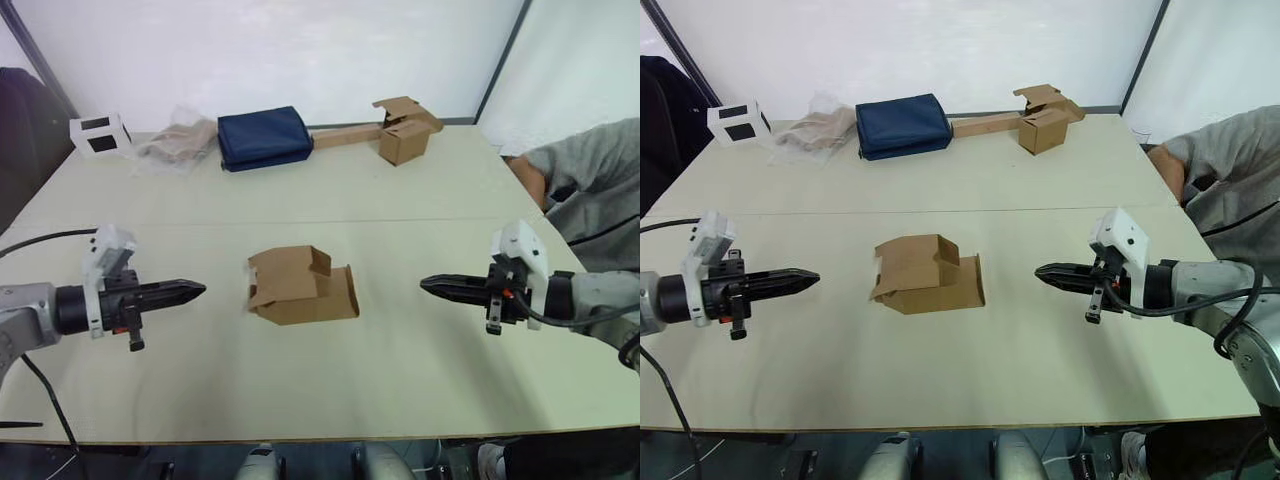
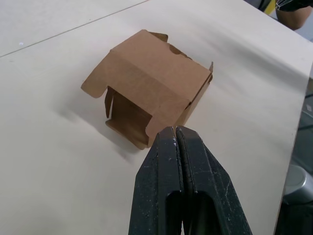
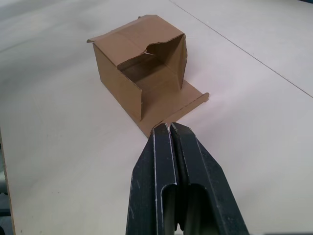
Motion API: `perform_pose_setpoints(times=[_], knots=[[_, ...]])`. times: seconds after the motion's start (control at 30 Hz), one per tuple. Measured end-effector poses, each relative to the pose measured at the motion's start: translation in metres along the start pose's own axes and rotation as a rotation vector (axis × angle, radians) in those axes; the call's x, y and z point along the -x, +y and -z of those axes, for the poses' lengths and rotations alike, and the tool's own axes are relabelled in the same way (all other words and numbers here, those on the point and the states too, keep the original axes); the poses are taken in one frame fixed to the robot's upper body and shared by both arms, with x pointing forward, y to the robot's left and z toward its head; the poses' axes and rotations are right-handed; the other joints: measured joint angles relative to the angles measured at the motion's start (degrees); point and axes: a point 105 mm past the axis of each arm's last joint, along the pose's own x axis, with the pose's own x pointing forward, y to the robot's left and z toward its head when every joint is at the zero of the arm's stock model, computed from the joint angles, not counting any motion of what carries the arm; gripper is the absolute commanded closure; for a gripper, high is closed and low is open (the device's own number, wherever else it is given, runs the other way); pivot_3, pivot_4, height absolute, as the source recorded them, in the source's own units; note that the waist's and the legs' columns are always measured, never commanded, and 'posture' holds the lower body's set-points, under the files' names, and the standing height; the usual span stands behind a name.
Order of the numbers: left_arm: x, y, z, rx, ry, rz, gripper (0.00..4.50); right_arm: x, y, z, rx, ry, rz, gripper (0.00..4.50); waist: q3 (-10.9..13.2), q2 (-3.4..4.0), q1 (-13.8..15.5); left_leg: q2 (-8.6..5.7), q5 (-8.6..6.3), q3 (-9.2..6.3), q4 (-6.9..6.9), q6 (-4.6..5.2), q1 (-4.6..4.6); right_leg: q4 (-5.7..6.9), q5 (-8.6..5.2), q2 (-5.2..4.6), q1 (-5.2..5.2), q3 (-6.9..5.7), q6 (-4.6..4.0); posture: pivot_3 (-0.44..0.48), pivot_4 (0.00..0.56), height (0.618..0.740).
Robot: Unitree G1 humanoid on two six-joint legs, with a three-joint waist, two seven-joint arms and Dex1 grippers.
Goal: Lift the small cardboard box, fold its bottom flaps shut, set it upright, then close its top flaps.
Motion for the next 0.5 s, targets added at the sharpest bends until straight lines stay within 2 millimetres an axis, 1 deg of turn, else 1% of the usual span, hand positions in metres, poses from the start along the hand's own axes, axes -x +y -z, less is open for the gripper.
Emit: perform_pose_setpoints(times=[0.33, 0.5], knots=[[-0.0025, -0.0012, -0.0031, 0.004, -0.014, 0.01, 4.47, -0.0025, 0.0017, -0.0019, 0.0, -0.011, 0.005, 4.5, 0.0, 0.0, -0.1, 0.0, 0.0, 0.0, -0.01, 0.0, 0.0, 0.0, 0.0, 0.01, -0.01, 0.0, 0.0, 0.0, 0.15, 0.74], [-0.007, -0.0028, 0.0, 0.013, -0.001, 0.032, 4.47, -0.0033, 0.0037, -0.0031, 0.002, -0.008, -0.002, 4.5, 0.0, 0.0, -0.1, 0.0, 0.0, 0.0, -0.01, 0.0, 0.0, 0.0, 0.0, 0.01, -0.01, 0.0, 0.0, 0.0, 0.15, 0.74]])
